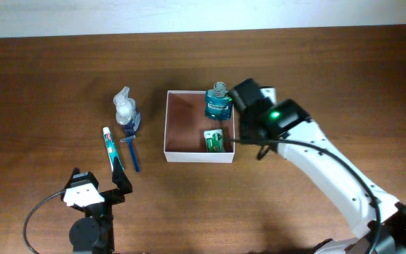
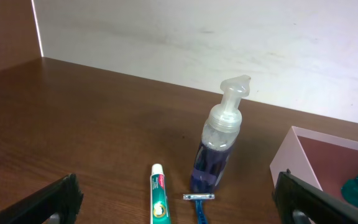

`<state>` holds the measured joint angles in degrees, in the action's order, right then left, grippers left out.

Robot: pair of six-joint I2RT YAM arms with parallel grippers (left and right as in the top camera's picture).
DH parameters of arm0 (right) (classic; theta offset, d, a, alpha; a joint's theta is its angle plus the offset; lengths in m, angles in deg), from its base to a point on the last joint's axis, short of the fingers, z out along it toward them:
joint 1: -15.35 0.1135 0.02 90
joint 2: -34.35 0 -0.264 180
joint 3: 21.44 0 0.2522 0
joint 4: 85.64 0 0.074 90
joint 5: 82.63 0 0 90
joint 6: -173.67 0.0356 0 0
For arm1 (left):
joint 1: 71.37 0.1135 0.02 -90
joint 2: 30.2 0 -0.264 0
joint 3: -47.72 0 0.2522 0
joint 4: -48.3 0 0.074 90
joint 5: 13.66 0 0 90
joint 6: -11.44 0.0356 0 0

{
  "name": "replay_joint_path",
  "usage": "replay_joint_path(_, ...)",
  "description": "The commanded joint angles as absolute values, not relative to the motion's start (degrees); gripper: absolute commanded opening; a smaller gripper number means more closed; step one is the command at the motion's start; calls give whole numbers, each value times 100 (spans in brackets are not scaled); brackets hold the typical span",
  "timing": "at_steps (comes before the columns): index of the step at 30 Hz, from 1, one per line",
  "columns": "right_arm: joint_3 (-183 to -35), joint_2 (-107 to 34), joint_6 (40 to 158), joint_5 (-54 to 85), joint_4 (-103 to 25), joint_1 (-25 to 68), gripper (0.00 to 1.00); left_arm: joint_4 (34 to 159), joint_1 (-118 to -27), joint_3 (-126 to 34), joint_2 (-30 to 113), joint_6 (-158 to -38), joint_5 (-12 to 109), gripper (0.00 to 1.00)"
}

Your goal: Pack container

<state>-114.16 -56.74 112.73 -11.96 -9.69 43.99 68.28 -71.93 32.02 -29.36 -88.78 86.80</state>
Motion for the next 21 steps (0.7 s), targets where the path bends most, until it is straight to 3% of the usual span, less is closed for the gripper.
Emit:
replay_joint_path(1,-11492,-5705,11196,-1876,-914,3986,71,6808,-7158,3237,-2991,-8786,8621,99)
replay_joint_path(8,-11486,-6067,10763,-1528,-995,3293,78,6808,-7158,3237,-2991,-8786,8619,100)
replay_joint_path(12,-11486,-6338,10272,-750,-1205,2948,78,6808,-7158,3237,-2991,-8786,8621,99)
replay_joint_path(21,-11486,-6918,9931,-471,-1515,2364,76,6808,-7158,3237,-2991,-8788,8621,99)
